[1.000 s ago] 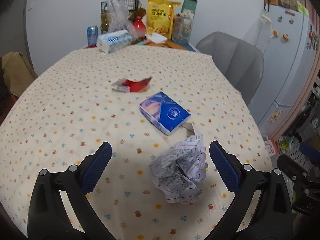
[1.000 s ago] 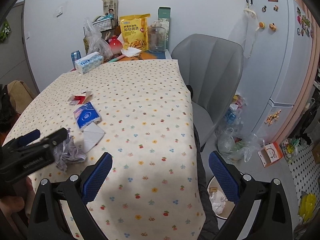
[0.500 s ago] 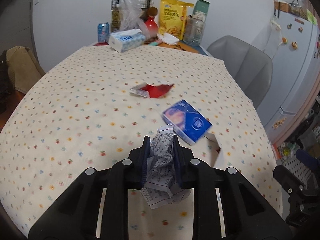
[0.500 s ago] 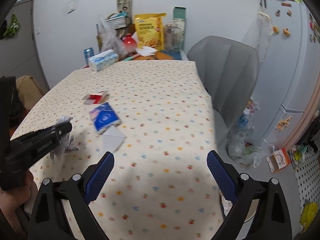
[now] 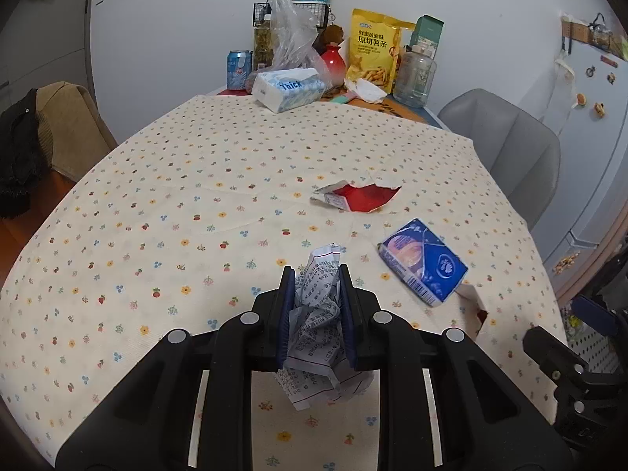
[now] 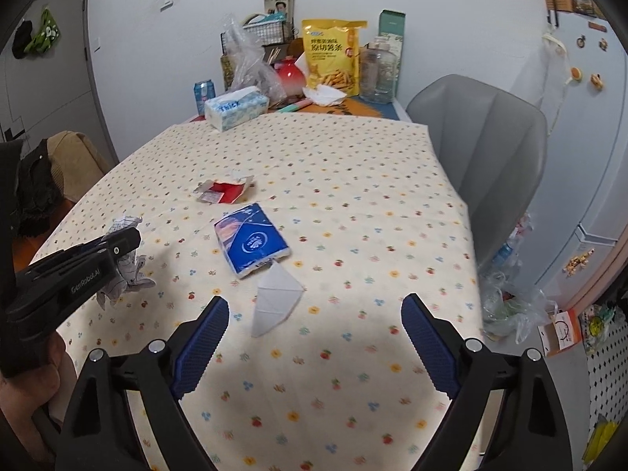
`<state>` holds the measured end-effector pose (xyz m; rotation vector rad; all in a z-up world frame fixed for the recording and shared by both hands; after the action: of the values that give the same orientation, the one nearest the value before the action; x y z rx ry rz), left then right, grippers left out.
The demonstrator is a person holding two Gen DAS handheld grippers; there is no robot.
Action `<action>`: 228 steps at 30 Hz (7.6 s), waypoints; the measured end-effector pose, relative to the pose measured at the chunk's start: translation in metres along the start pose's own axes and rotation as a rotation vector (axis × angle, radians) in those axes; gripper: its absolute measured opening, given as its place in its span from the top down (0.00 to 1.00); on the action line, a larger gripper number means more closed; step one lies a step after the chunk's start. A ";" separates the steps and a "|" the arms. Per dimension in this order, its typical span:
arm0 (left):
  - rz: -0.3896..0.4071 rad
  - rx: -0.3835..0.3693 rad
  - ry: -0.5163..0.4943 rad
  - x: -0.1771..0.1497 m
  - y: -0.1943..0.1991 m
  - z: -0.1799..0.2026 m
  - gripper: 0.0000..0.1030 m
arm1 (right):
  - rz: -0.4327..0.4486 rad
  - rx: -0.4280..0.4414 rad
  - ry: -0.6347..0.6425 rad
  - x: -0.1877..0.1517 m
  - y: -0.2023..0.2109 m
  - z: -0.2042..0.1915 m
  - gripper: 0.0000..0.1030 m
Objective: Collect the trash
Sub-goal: 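Grasp the flat white paper piece with the right gripper while the left holds crumpled paper, then carry the crumpled paper and white paper in both grippers toward the bin, then open both grippers over the beige bin to drop the papers, then swing both open grippers back over the table toward the blue tissue pack, then close the right gripper on the blue Vinda tissue pack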
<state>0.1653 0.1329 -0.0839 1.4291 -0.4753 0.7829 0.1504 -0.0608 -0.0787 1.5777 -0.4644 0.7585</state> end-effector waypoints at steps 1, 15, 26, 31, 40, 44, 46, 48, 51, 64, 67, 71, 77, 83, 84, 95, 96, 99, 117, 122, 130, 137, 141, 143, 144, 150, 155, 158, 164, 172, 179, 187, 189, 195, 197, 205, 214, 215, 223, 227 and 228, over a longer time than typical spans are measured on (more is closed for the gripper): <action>-0.005 0.003 0.000 -0.002 -0.003 -0.001 0.79 | -0.011 0.006 0.001 0.000 -0.005 -0.002 0.18; -0.034 0.033 0.001 -0.002 -0.027 -0.011 0.79 | -0.122 0.037 0.014 -0.008 -0.069 -0.021 0.65; -0.004 0.010 -0.022 -0.004 -0.010 0.015 0.79 | -0.069 -0.007 -0.018 -0.010 -0.029 0.010 0.84; 0.019 -0.008 -0.046 -0.001 0.004 0.036 0.79 | -0.022 -0.010 -0.031 -0.004 -0.003 0.022 0.84; 0.055 -0.025 -0.090 0.003 0.028 0.065 0.79 | 0.036 0.013 -0.078 -0.001 0.033 0.042 0.89; 0.061 -0.030 -0.112 0.003 0.033 0.078 0.79 | 0.054 0.020 -0.091 -0.002 0.042 0.050 0.89; 0.061 -0.031 -0.122 0.002 0.034 0.083 0.79 | 0.053 0.021 -0.097 -0.003 0.042 0.053 0.89; 0.058 -0.034 -0.131 0.002 0.034 0.089 0.79 | 0.053 0.020 -0.108 -0.005 0.043 0.058 0.89; 0.058 -0.042 -0.146 0.002 0.034 0.099 0.79 | 0.054 0.014 -0.124 -0.009 0.045 0.067 0.89; 0.058 -0.121 -0.239 -0.006 0.034 0.173 0.79 | 0.066 -0.069 -0.211 -0.025 0.063 0.131 0.89; 0.057 -0.139 -0.260 -0.008 0.034 0.191 0.79 | 0.071 -0.111 -0.232 -0.029 0.067 0.148 0.89; 0.054 -0.157 -0.285 -0.012 0.033 0.212 0.79 | 0.074 -0.141 -0.254 -0.036 0.072 0.170 0.89; 0.043 -0.192 -0.333 -0.020 0.031 0.251 0.79 | 0.073 -0.175 -0.297 -0.047 0.076 0.201 0.89; 0.031 -0.234 -0.386 -0.029 0.027 0.291 0.79 | 0.075 -0.219 -0.344 -0.057 0.084 0.237 0.89; 0.030 -0.244 -0.400 -0.031 0.026 0.301 0.79 | 0.074 -0.227 -0.353 -0.060 0.086 0.243 0.89; -0.013 -0.297 -0.490 -0.050 0.009 0.367 0.79 | 0.050 -0.286 -0.439 -0.084 0.083 0.300 0.89; -0.017 -0.299 -0.498 -0.051 0.007 0.372 0.79 | 0.047 -0.289 -0.446 -0.085 0.082 0.304 0.89; -0.027 -0.306 -0.525 -0.056 0.001 0.390 0.79 | 0.034 -0.301 -0.472 -0.092 0.078 0.320 0.89; -0.096 -0.315 -0.616 -0.087 -0.025 0.451 0.79 | -0.001 -0.314 -0.602 -0.134 0.056 0.396 0.48; -0.111 -0.341 -0.654 -0.101 -0.023 0.473 0.79 | 0.001 -0.351 -0.656 -0.153 0.067 0.418 0.48; -0.140 -0.420 -0.710 -0.126 -0.012 0.516 0.73 | 0.015 -0.416 -0.729 -0.180 0.093 0.453 0.48; -0.095 -0.429 -0.714 -0.121 -0.001 0.522 0.14 | 0.031 -0.436 -0.756 -0.188 0.103 0.465 0.47; -0.071 -0.386 -0.671 -0.104 -0.003 0.504 0.06 | 0.031 -0.417 -0.745 -0.185 0.098 0.458 0.42; -0.077 -0.377 -0.646 -0.095 -0.004 0.493 0.06 | 0.035 -0.407 -0.734 -0.180 0.096 0.451 0.33; -0.082 -0.374 -0.631 -0.091 -0.005 0.487 0.06 | 0.042 -0.401 -0.726 -0.176 0.096 0.446 0.23; -0.057 -0.348 -0.544 -0.066 0.000 0.444 0.06 | 0.079 -0.376 -0.670 -0.150 0.096 0.419 0.08; -0.026 -0.310 -0.477 -0.043 0.005 0.396 0.06 | 0.078 -0.330 -0.610 -0.125 0.087 0.384 0.08; -0.012 -0.284 -0.433 -0.031 0.007 0.363 0.06 | 0.084 -0.298 -0.582 -0.110 0.080 0.362 0.08; 0.013 -0.227 -0.344 -0.012 0.010 0.291 0.06 | 0.091 -0.241 -0.489 -0.077 0.069 0.302 0.08; 0.042 -0.157 -0.242 0.005 0.016 0.202 0.06 | 0.073 -0.153 -0.363 -0.044 0.050 0.215 0.08; 0.054 -0.115 -0.163 0.010 0.021 0.139 0.06 | 0.055 -0.111 -0.266 -0.031 0.039 0.152 0.08; 0.059 -0.076 -0.094 0.008 0.025 0.085 0.06 | 0.035 -0.070 -0.184 -0.024 0.030 0.098 0.08; 0.058 -0.064 -0.076 0.007 0.025 0.072 0.06 | 0.027 -0.063 -0.167 -0.023 0.027 0.087 0.08; 0.048 -0.039 -0.034 0.002 0.022 0.042 0.06 | -0.001 -0.040 -0.121 -0.024 0.016 0.057 0.08; 0.036 -0.031 -0.025 -0.001 0.018 0.033 0.06 | -0.009 -0.036 -0.105 -0.024 0.013 0.048 0.08; -0.004 -0.028 0.017 -0.005 0.006 0.012 0.06 | -0.061 -0.015 -0.061 -0.031 -0.005 0.019 0.08; -0.031 -0.019 -0.007 -0.007 -0.008 0.017 0.06 | -0.134 0.020 -0.068 -0.044 -0.026 0.015 0.17; -0.033 -0.018 -0.007 -0.007 -0.009 0.017 0.06 | -0.132 0.026 -0.066 -0.043 -0.026 0.014 0.17; -0.050 0.000 -0.032 -0.008 -0.017 0.023 0.06 | -0.141 0.040 -0.043 -0.041 -0.031 0.006 0.65; -0.047 0.008 -0.054 -0.003 -0.016 0.027 0.06 | -0.122 0.031 -0.048 -0.033 -0.030 0.011 0.71; -0.046 0.009 -0.058 -0.001 -0.016 0.028 0.06 | -0.118 0.032 -0.054 -0.030 -0.030 0.013 0.72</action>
<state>0.1803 0.1057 -0.0921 1.4694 -0.4825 0.7096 0.1528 -0.0732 -0.1214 1.6441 -0.3964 0.6372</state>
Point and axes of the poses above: each gripper's, at about its wrist camera, not at the fingertips, and y roughly against the way its jaws point, z to its right, x to its top, the point moved 6 cm from there along -y, roughly the way its jaws point, and after that the axes turned 2 degrees about -z, right-handed, at the moved point
